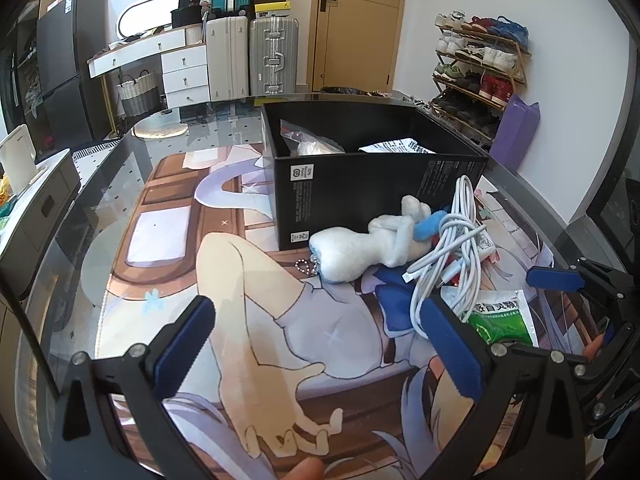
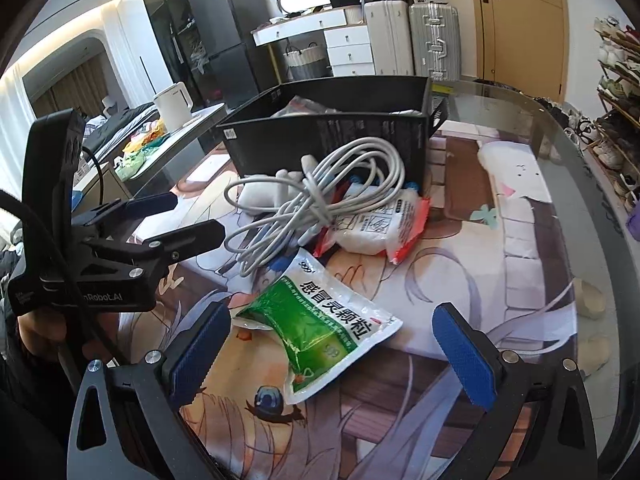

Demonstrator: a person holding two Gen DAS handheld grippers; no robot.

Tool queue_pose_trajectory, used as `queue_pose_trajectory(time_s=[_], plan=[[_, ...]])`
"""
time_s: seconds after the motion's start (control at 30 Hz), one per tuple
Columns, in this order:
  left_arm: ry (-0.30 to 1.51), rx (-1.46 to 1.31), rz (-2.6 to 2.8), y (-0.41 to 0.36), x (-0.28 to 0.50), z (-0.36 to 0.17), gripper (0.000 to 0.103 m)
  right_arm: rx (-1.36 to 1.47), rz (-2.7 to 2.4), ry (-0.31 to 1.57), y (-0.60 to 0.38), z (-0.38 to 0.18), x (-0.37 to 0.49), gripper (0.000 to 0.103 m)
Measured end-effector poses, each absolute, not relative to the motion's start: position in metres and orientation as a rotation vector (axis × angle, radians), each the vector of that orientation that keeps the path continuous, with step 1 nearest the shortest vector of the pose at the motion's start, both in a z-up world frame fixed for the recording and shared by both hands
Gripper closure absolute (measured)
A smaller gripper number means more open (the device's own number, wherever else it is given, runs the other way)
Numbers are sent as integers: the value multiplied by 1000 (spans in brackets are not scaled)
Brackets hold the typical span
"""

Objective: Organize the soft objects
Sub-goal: 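Reach the right gripper down and grasp the green medicine packet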

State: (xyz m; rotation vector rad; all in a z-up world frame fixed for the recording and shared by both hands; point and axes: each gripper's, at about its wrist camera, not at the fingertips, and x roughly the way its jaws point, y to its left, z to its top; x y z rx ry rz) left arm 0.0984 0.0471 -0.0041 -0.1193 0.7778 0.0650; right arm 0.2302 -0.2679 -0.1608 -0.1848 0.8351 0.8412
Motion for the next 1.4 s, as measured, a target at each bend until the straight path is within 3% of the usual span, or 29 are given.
queue_pose_trajectory(time_s=[0.67,1.4], plan=[[783,-117,66,45,97,-4,0,-241,668,862,-300,-172,259,0],[785,-124,67,48,97,-7,0,-319,671,865,-260,-177,250,1]])
